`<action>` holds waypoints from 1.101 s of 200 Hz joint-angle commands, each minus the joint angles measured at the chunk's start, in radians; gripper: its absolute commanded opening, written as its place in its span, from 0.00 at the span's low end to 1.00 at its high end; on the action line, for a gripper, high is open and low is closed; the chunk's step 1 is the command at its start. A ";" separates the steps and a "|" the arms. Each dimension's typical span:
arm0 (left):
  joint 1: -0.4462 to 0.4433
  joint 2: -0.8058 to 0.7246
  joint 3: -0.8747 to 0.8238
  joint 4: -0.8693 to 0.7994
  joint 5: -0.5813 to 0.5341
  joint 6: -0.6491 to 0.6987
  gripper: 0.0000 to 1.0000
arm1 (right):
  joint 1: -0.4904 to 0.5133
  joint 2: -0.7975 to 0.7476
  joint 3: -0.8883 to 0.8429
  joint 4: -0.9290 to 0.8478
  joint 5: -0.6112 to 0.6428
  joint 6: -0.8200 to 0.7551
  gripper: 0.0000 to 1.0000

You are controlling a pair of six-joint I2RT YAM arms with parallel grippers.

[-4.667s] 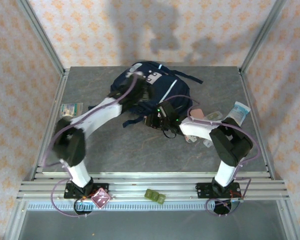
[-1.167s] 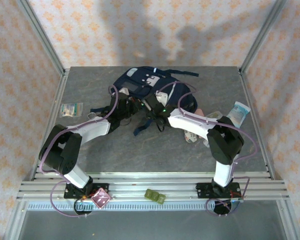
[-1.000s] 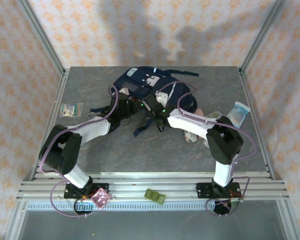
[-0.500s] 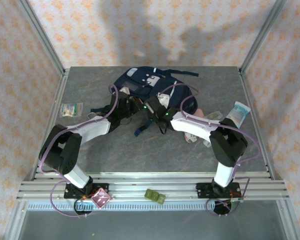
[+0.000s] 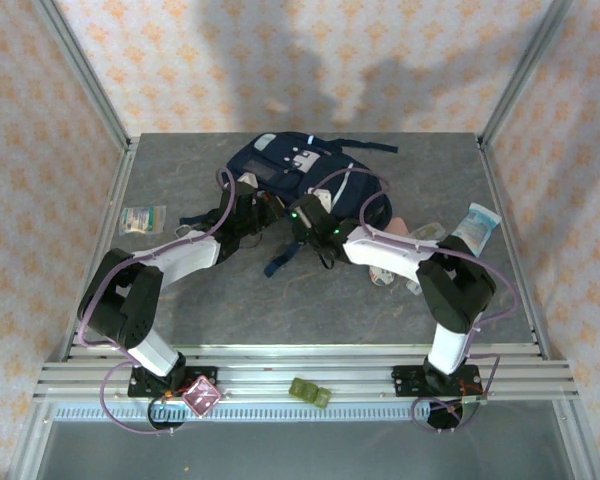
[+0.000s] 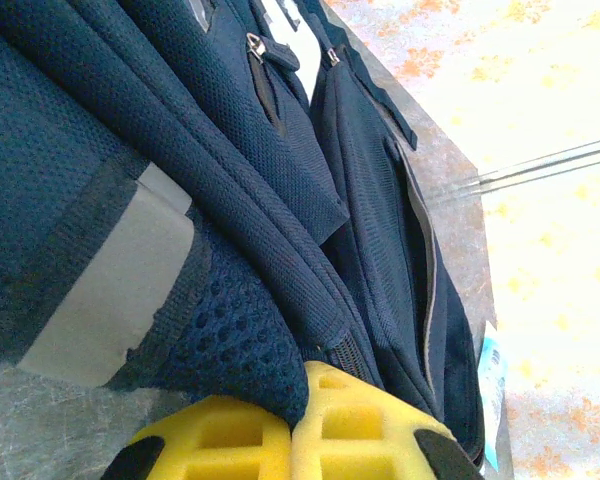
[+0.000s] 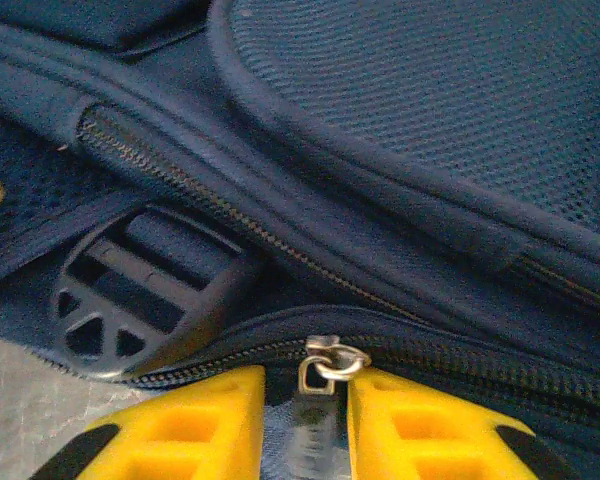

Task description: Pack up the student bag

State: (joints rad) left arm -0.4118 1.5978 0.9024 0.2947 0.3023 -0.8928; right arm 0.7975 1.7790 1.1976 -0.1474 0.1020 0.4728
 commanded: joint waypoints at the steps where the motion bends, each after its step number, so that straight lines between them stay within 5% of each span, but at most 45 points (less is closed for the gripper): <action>1: -0.020 -0.037 0.060 0.112 0.077 -0.001 0.00 | 0.008 -0.018 0.012 0.084 -0.051 -0.035 0.15; 11: -0.021 -0.037 0.059 0.116 0.077 -0.003 0.00 | 0.007 -0.013 0.019 0.067 -0.031 -0.027 0.05; 47: -0.020 -0.038 0.053 0.115 0.076 0.000 0.00 | 0.003 -0.026 -0.007 0.066 -0.010 0.002 0.01; 79: -0.021 -0.047 0.049 0.116 0.078 0.000 0.00 | 0.002 -0.025 -0.029 0.077 -0.048 0.013 0.31; 154: -0.019 -0.064 0.068 0.120 0.097 -0.012 0.00 | 0.004 -0.092 -0.152 0.328 -0.231 -0.016 0.38; 220: -0.018 -0.072 0.056 0.121 0.091 -0.007 0.00 | -0.049 -0.072 -0.043 0.005 0.071 0.204 0.37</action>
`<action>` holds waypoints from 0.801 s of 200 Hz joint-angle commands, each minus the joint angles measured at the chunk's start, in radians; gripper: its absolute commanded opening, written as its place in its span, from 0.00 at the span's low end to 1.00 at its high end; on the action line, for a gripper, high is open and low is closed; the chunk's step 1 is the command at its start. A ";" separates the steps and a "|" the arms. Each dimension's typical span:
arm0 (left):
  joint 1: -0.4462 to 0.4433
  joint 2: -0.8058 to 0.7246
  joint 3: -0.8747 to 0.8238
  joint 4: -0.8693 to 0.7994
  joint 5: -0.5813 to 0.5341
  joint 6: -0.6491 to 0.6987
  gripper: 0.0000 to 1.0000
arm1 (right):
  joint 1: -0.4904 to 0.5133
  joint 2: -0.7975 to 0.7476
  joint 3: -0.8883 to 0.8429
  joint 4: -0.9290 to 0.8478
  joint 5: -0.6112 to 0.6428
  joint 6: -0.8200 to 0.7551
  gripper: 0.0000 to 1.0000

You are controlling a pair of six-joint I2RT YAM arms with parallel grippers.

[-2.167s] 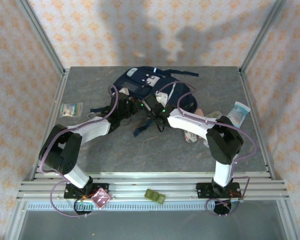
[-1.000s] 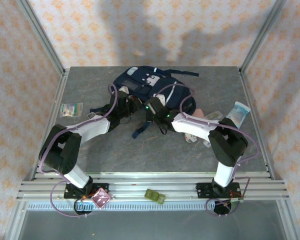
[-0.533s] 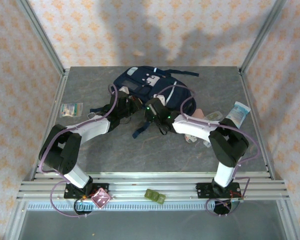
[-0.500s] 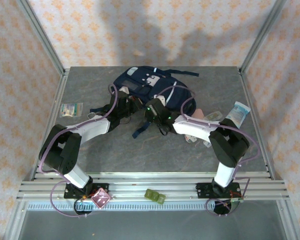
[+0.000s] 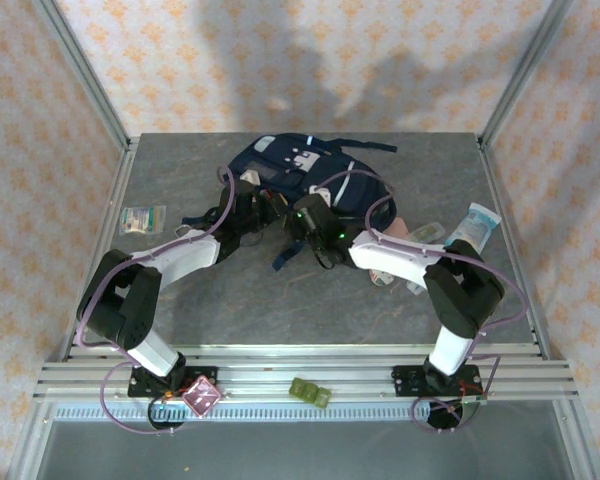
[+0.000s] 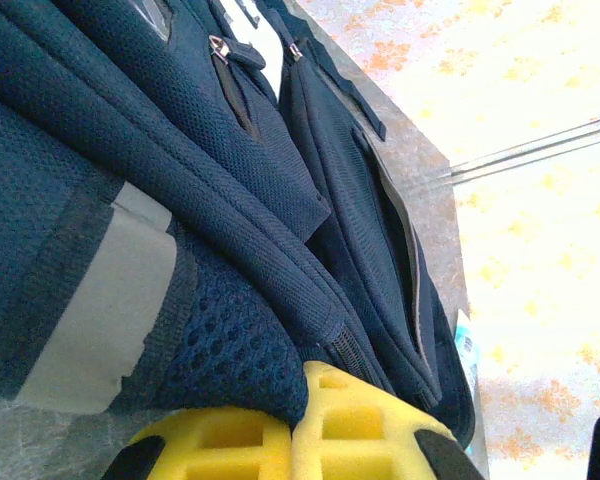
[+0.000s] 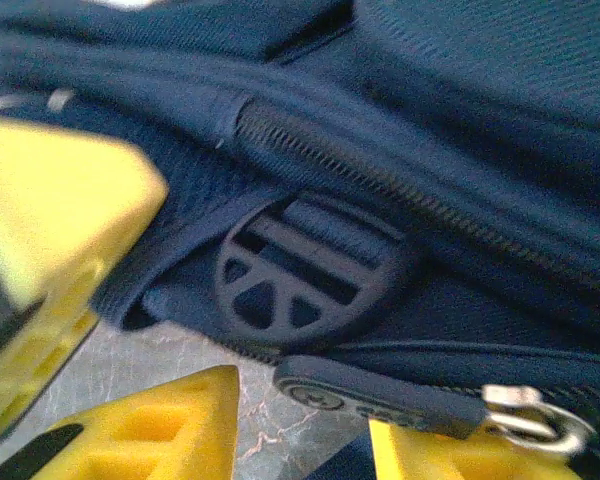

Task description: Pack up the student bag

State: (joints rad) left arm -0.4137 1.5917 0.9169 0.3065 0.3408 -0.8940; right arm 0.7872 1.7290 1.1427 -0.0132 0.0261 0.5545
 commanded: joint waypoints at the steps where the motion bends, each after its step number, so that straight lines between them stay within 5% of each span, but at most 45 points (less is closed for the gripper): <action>1: -0.017 -0.065 0.041 0.109 0.052 -0.006 0.00 | -0.039 -0.025 0.010 -0.132 0.150 0.124 0.37; 57: -0.007 -0.063 0.040 0.107 0.047 0.002 0.00 | -0.048 -0.137 -0.017 -0.242 0.174 0.148 0.00; 125: -0.005 -0.050 0.045 0.117 0.059 -0.002 0.00 | -0.063 -0.205 -0.048 -0.251 0.128 0.094 0.00; 144: -0.005 -0.049 0.045 0.119 0.061 -0.003 0.00 | -0.063 -0.189 -0.031 -0.240 0.076 0.070 0.24; 160: -0.004 -0.049 0.045 0.119 0.063 -0.003 0.00 | -0.064 -0.180 -0.025 -0.230 0.069 0.053 0.29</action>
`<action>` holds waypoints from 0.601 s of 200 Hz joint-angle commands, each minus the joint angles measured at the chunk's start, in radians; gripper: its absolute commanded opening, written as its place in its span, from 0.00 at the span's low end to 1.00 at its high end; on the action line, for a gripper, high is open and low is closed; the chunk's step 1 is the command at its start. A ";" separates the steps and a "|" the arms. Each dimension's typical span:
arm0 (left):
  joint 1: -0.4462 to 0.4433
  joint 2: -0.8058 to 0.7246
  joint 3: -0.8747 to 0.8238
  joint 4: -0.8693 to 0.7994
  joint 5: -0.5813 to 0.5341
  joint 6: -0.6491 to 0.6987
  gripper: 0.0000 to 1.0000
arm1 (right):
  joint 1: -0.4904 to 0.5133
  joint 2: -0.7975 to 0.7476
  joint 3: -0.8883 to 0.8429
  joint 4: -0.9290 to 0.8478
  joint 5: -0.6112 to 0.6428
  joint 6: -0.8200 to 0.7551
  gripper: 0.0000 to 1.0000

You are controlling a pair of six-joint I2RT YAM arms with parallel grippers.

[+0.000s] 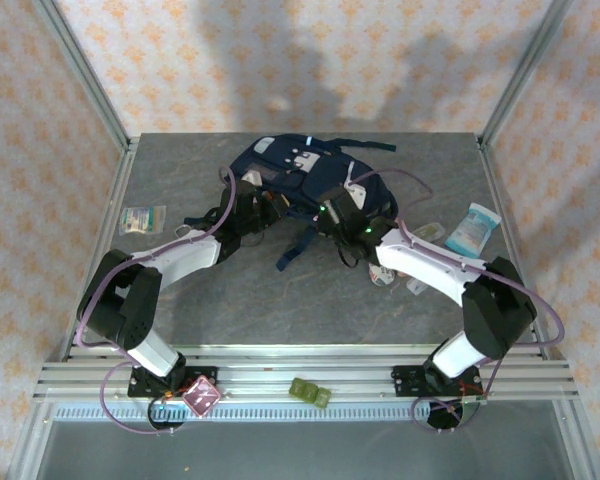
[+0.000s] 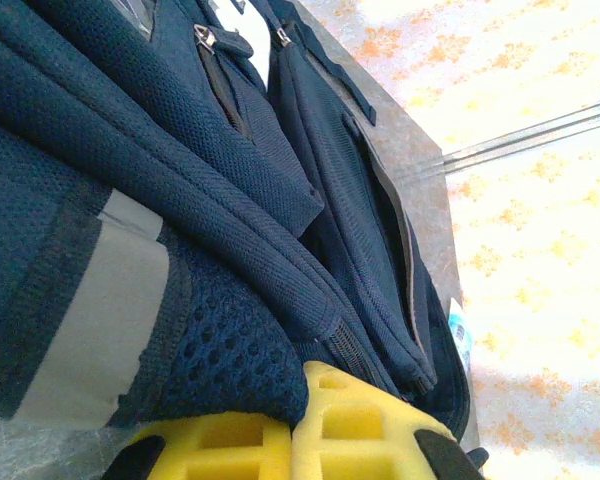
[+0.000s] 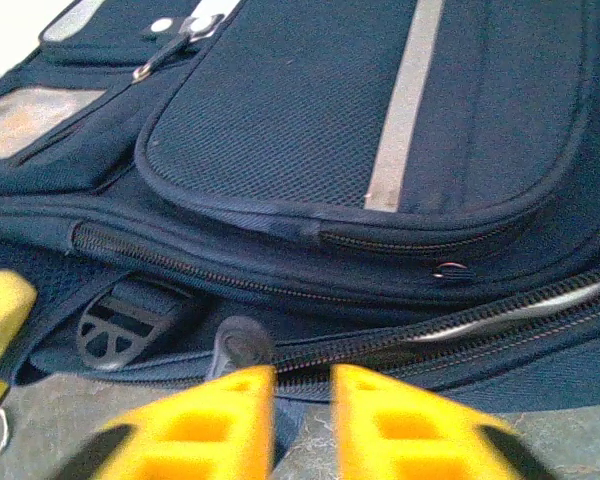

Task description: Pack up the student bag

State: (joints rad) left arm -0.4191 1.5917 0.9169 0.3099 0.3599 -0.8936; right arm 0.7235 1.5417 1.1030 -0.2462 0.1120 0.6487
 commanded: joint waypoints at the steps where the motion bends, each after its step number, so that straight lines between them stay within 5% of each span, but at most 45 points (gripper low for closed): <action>1: 0.001 -0.049 0.045 0.116 0.043 -0.003 0.00 | 0.000 0.007 0.015 0.004 -0.018 -0.043 0.29; 48: 0.000 -0.051 0.045 0.115 0.048 -0.004 0.00 | -0.006 0.062 0.049 -0.003 -0.064 -0.079 0.36; 120: 0.003 -0.052 0.062 0.081 0.050 0.029 0.00 | -0.068 -0.078 0.060 -0.042 -0.195 -0.291 0.45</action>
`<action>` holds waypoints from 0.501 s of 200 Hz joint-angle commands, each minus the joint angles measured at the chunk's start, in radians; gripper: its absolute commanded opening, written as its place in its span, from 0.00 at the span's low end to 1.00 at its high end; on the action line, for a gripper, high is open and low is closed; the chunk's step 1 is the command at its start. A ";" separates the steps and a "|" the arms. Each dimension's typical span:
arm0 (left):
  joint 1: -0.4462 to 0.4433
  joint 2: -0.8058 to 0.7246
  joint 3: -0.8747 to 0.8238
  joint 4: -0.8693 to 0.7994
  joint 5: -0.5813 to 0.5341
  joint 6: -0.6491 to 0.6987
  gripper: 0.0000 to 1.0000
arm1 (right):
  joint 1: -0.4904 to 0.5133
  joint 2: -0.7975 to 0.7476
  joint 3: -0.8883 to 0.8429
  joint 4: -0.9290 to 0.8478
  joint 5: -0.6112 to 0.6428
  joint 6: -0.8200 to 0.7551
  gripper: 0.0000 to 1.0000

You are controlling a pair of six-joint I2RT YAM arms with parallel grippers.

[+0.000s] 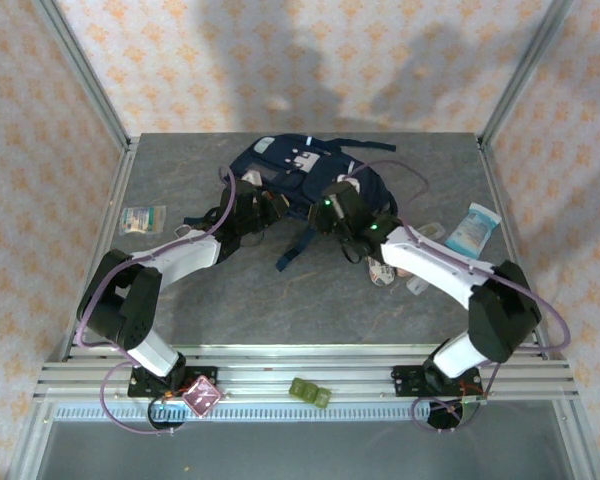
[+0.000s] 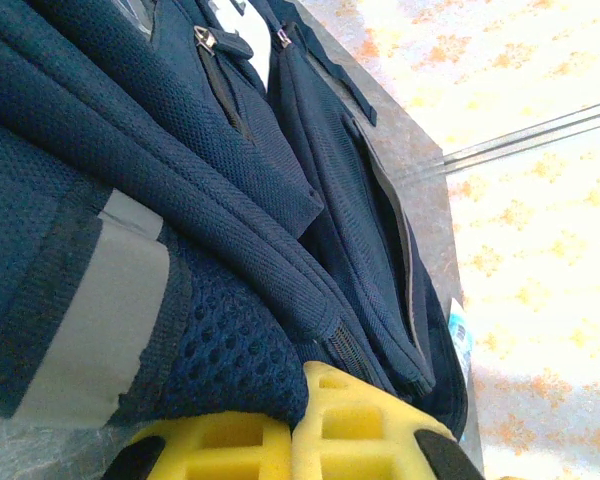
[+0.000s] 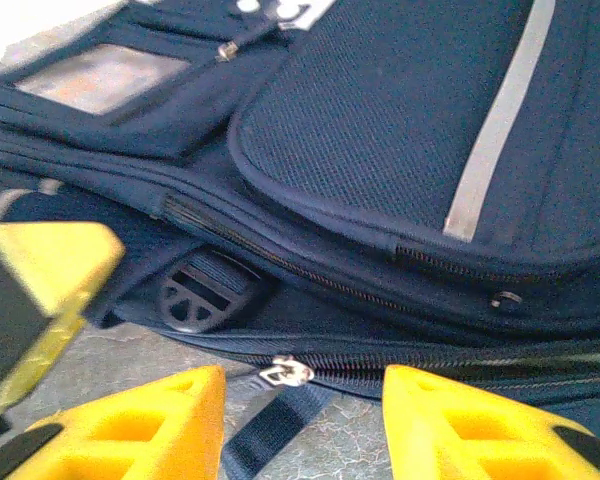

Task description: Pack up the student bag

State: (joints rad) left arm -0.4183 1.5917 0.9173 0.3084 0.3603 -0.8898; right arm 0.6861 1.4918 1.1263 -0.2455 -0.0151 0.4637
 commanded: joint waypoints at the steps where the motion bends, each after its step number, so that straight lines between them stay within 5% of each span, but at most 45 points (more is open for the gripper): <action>1: 0.003 -0.052 0.062 0.081 0.049 0.026 0.00 | -0.032 -0.028 0.039 -0.046 -0.071 -0.108 0.45; 43: 0.003 -0.047 0.083 0.055 0.057 0.043 0.00 | -0.040 0.013 0.057 -0.098 -0.169 -0.140 0.45; 100: 0.003 -0.050 0.106 0.055 0.071 0.032 0.00 | -0.037 0.035 -0.031 0.057 -0.258 -0.110 0.43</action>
State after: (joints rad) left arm -0.4164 1.5917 0.9497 0.2745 0.3687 -0.8703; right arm 0.6453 1.5188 1.1297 -0.2642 -0.2226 0.3542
